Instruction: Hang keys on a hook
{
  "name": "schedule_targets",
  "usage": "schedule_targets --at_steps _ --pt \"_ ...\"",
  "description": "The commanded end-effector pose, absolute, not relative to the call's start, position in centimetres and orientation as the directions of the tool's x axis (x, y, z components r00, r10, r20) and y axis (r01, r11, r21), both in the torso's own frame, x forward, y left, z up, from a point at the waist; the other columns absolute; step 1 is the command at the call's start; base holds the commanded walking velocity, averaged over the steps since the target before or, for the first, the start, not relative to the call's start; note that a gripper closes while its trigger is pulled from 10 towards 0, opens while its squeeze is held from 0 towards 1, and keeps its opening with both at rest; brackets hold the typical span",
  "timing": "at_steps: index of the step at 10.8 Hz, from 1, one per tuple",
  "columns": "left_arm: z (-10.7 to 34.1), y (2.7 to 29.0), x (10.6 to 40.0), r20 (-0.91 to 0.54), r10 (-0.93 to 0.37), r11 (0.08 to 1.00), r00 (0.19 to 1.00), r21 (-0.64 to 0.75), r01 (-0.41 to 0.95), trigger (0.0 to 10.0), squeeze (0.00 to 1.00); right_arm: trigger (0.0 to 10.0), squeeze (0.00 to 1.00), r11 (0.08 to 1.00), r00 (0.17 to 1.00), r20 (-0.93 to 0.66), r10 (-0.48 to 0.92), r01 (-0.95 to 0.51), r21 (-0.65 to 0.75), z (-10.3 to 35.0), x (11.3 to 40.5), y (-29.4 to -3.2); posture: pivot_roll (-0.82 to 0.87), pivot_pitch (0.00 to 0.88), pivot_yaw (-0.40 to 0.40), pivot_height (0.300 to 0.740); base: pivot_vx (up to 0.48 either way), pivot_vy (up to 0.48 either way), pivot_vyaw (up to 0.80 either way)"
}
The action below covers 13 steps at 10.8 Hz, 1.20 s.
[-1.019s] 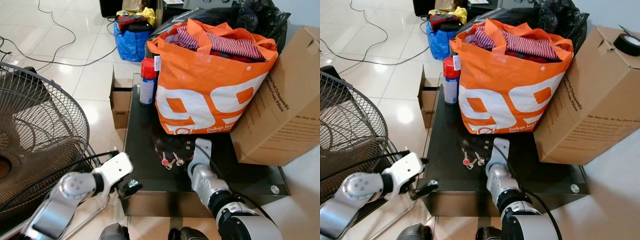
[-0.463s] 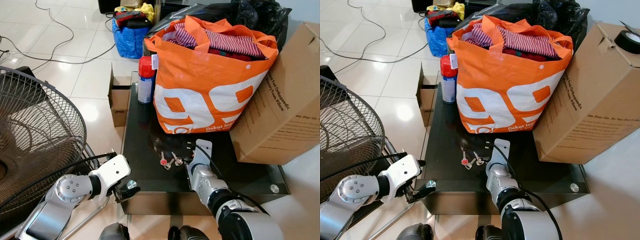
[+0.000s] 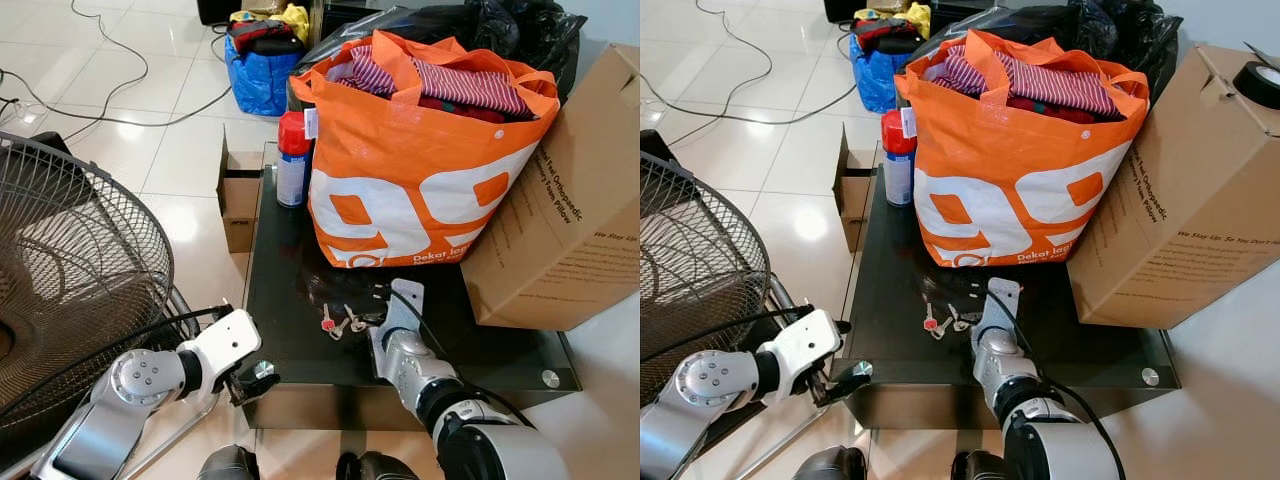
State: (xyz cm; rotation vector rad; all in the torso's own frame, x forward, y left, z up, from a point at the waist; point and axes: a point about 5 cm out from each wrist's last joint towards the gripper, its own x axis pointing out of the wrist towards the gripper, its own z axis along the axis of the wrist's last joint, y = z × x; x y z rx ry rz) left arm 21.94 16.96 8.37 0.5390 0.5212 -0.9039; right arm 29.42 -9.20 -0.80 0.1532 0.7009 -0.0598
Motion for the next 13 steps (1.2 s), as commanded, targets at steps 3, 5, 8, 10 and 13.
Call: schedule_targets --at_steps 3,5,8,10,13 --pt "8.4 16.3 22.1 -0.614 -0.599 0.499 0.514 0.216 0.839 10.0 0.0 0.0 0.0 0.985 0.764 -0.644 0.05 0.068 0.157 -1.8 28.4 -10.1 0.09 0.127 -0.094 0.74 0.0 0.0 0.0" --pt "8.4 16.0 22.4 -0.608 -0.603 0.498 0.516 0.218 0.839 10.0 0.0 0.0 0.0 0.978 0.802 -0.589 0.096 0.034 0.206 -1.5 28.6 -10.8 0.08 0.122 -0.089 0.74 0.0 0.0 0.0" --pt "8.4 15.7 22.6 -0.603 -0.609 0.493 0.514 0.22 0.842 10.0 0.0 0.0 0.0 0.985 0.8 -0.575 0.174 -0.134 0.111 -1.0 28.7 -11.6 0.07 0.114 -0.082 0.74 0.0 0.0 0.0" --pt "8.4 15.7 22.6 -0.604 -0.61 0.49 0.513 0.222 0.843 10.0 0.0 10.0 0.14 0.983 0.815 -0.55 0.181 -0.159 0.088 -0.3 29.0 -11.7 0.07 0.111 -0.081 0.74 0.0 0.0 0.0" --pt "8.4 15.7 22.6 -0.604 -0.611 0.486 0.511 0.223 0.845 10.0 0.0 10.0 1.0 0.997 0.82 -0.568 0.074 -0.063 0.039 -0.2 29.3 -11.3 0.07 0.114 -0.08 0.74 0.0 0.0 0.0"
